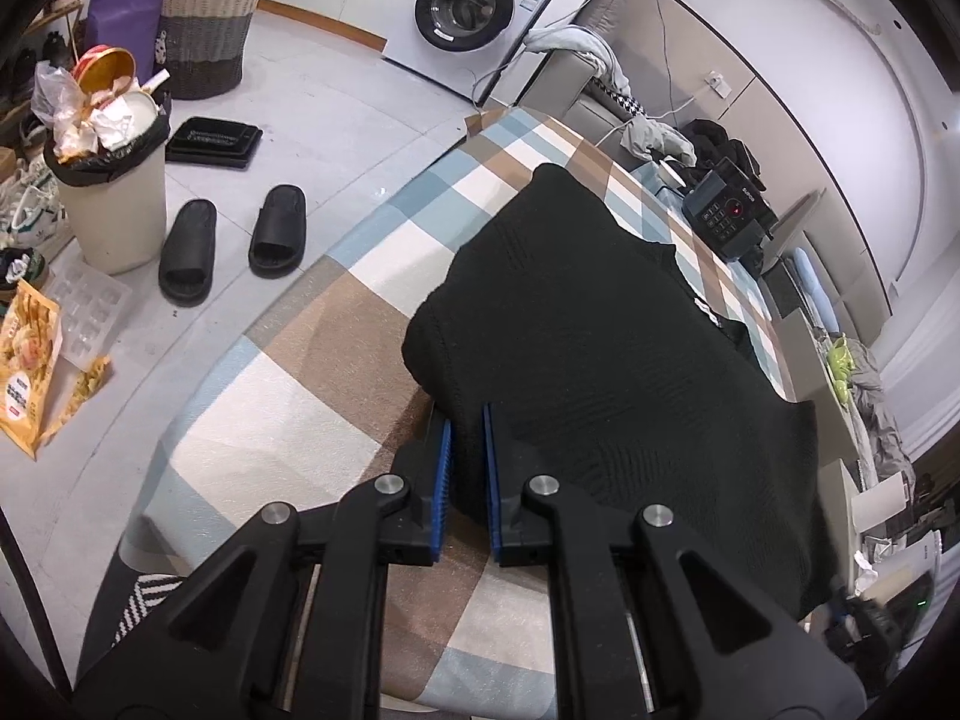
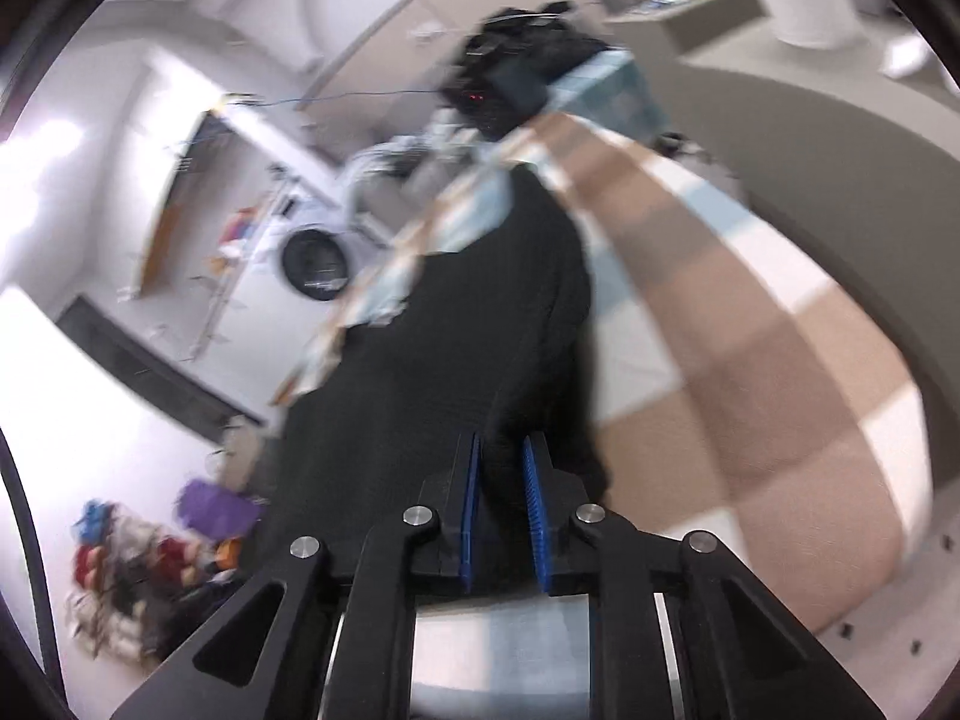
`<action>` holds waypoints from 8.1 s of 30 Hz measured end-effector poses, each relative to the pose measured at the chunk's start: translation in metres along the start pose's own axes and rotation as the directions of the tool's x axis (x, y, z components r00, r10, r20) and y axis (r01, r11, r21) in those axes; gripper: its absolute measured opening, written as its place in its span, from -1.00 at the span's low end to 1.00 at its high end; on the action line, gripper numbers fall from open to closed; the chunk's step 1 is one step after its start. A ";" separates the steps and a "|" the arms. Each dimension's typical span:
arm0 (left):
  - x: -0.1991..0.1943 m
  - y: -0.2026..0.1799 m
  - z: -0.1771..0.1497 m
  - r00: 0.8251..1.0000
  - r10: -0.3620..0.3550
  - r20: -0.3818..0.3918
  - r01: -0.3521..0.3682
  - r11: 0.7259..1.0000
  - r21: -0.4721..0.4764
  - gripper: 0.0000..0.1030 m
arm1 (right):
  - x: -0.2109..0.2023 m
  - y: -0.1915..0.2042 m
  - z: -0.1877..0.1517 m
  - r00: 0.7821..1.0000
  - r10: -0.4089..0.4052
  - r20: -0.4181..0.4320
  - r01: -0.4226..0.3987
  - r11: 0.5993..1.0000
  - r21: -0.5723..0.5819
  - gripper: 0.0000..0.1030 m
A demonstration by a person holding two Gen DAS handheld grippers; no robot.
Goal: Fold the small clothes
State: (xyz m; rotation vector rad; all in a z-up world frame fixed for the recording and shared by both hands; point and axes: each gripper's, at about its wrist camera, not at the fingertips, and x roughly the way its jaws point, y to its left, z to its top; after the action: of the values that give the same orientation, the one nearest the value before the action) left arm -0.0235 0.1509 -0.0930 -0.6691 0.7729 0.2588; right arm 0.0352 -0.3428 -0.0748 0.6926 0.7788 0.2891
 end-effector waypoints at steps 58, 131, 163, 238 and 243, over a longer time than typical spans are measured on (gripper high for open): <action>0.060 -0.114 -0.030 0.992 -0.045 -0.114 0.089 0.903 0.421 0.03 | 0.136 0.088 -0.008 0.953 -0.285 -0.102 0.199 0.843 -0.500 -0.27; 0.024 0.001 0.001 0.999 0.023 0.034 -0.021 0.999 -0.037 -0.18 | 0.161 0.148 -0.081 0.955 -0.175 -0.240 0.034 0.866 -0.500 0.12; 0.008 -0.254 -0.008 0.922 -0.386 -0.032 0.355 0.808 0.470 -0.94 | 0.059 0.074 -0.031 0.969 -0.244 -0.026 0.223 0.922 -0.318 0.13; 0.016 -0.139 -0.071 0.924 -0.268 -0.272 0.366 0.822 0.436 0.19 | 0.116 0.072 -0.036 0.948 -0.034 -0.317 -0.075 0.943 -0.324 -0.47; 0.014 -0.135 -0.061 0.932 -0.269 -0.243 0.349 0.846 0.402 0.19 | 0.108 0.069 -0.028 0.952 0.075 -0.298 -0.157 0.953 -0.260 -0.88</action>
State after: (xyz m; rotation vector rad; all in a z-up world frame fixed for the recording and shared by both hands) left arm 0.0131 0.0083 -0.0731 -0.3770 0.8438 -0.2768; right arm 0.0897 -0.2263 -0.1014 0.4314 0.9494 0.6070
